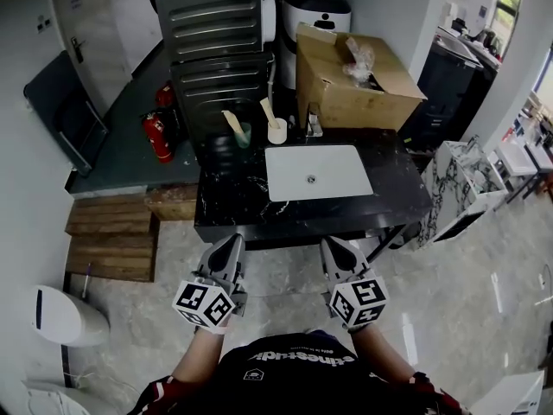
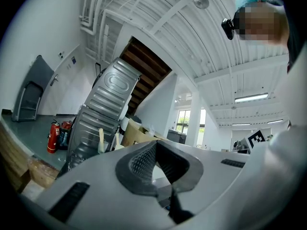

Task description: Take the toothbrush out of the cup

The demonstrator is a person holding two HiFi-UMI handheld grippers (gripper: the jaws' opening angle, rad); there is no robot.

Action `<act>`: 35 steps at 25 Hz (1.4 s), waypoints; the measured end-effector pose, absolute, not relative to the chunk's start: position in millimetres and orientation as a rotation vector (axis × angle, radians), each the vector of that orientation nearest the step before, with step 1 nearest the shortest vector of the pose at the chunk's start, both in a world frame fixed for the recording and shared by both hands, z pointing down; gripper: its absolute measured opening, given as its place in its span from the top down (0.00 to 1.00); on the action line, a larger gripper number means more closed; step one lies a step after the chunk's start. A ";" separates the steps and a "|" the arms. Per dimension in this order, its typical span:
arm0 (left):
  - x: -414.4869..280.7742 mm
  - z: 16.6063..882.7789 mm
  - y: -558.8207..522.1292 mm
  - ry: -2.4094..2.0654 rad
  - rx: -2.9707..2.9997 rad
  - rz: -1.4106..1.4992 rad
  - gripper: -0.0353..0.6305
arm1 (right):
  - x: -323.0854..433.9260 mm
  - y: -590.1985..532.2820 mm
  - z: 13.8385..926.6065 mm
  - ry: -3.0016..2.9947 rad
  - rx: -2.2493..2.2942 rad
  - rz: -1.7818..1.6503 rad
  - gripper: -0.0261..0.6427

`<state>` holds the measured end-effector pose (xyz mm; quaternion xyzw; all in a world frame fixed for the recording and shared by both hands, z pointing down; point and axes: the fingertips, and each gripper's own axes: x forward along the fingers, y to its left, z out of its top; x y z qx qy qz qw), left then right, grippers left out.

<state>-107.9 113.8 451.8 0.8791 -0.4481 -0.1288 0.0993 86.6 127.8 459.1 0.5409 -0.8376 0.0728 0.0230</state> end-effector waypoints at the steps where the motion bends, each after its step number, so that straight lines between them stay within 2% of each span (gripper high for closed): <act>1: -111.0 451.7 113.0 -1.324 2.602 -0.381 0.92 | 83.9 127.3 458.4 -2.594 1.679 0.222 0.91; 14: -117.4 474.7 67.4 -1.328 2.561 -0.365 0.92 | 89.3 81.5 466.0 -2.591 1.699 0.217 0.91; 22: -101.3 476.0 -23.6 -1.391 2.533 -0.363 0.92 | 102.1 -18.6 472.4 -2.650 1.617 0.242 0.91; 35: -34.8 446.8 -189.4 -1.464 2.550 -0.366 0.92 | 140.0 -191.1 452.6 -2.776 1.423 0.268 0.90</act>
